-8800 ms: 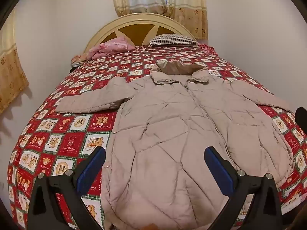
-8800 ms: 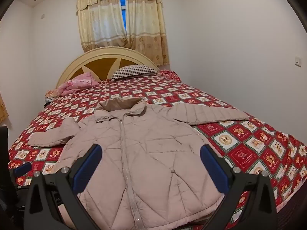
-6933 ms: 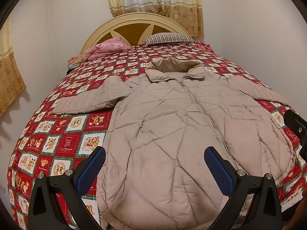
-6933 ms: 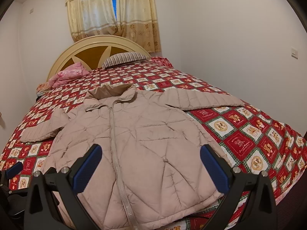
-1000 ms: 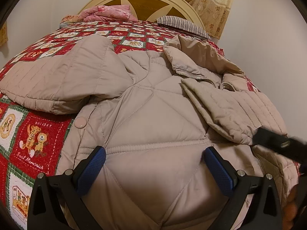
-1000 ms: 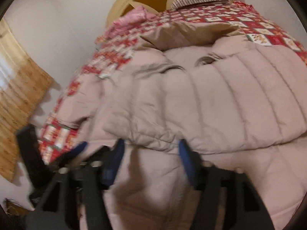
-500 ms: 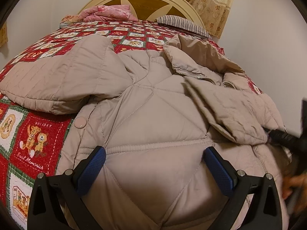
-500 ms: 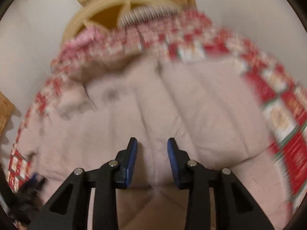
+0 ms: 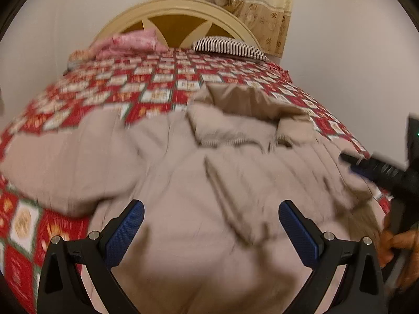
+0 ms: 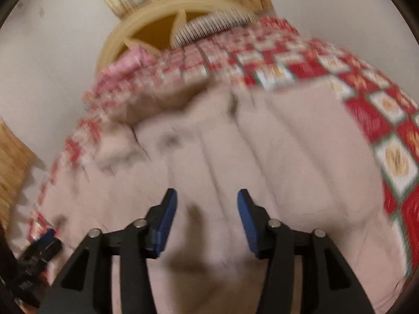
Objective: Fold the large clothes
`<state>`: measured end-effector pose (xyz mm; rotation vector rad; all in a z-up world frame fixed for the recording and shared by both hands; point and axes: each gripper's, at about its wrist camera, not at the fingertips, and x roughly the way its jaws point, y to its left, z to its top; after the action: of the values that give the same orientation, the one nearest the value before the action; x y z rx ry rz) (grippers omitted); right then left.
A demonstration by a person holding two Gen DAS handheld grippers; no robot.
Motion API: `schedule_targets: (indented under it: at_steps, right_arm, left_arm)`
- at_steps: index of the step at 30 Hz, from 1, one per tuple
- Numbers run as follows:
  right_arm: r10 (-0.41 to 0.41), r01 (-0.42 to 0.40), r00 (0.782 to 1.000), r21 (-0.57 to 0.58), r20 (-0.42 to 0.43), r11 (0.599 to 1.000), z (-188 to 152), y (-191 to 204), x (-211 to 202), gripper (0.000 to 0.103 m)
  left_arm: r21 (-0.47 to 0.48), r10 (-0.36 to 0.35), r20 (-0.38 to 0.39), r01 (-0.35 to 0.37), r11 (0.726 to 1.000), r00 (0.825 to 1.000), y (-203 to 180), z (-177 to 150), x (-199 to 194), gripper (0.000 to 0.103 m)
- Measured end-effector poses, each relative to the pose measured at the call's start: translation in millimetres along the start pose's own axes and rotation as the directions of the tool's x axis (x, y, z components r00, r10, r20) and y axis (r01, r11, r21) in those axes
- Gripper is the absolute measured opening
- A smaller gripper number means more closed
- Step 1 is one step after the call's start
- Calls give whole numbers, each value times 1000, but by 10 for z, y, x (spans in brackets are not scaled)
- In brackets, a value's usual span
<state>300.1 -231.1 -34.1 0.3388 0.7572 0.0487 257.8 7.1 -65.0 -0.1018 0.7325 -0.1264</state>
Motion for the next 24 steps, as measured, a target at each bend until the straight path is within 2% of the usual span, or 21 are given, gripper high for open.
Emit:
schedule_targets:
  at_steps: [1, 2, 5, 7, 8, 9, 10, 11, 13, 18, 20, 24]
  right_arm:
    - [-20, 20, 999, -6, 27, 1000, 141, 28, 0, 77]
    - [-34, 35, 999, -15, 31, 999, 239, 43, 44, 77]
    - [-99, 97, 995, -60, -26, 993, 513, 54, 402, 74]
    - [-134, 131, 989, -52, -69, 990, 594, -20, 676, 70]
    - [-124, 121, 987, -39, -103, 992, 589, -77, 821, 70]
    - [-117, 114, 980, -31, -159, 993, 576, -115, 1001, 64]
    - [-109, 104, 973, -35, -204, 994, 548, -125, 1130, 42]
    - [-91, 84, 966, -42, -240, 996, 524, -104, 1217, 27]
    - [-79, 65, 965, -66, -249, 996, 562, 24, 1286, 16]
    - [100, -87, 981, 84, -164, 993, 978, 121, 1282, 14]
    - [103, -93, 984, 77, -148, 993, 1124, 193, 1370, 15]
    - [61, -55, 984, 37, -170, 998, 1158, 275, 1494, 18]
  left_arm:
    - [6, 16, -1, -16, 1000, 1000, -42, 35, 65, 102]
    - [12, 33, -8, -33, 999, 999, -82, 62, 165, 102]
    - [41, 116, -79, -113, 993, 990, -168, -8, 544, 102]
    - [37, 123, -132, -119, 992, 984, -126, -107, 712, 102]
    - [26, 113, -135, -111, 994, 984, -99, -147, 736, 102]
    - [14, 103, -134, -102, 995, 986, -70, -157, 740, 102]
    - [8, 97, -131, -97, 995, 987, -49, -164, 737, 102]
    - [8, 98, -129, -98, 995, 987, -55, -165, 744, 102]
    - [8, 100, -127, -100, 995, 987, -60, -170, 763, 102]
    - [-12, 77, -131, -79, 997, 988, -33, -174, 781, 102]
    - [-21, 66, -133, -69, 997, 989, -28, -173, 783, 102]
    - [-28, 56, -134, -60, 998, 989, -36, -166, 801, 102]
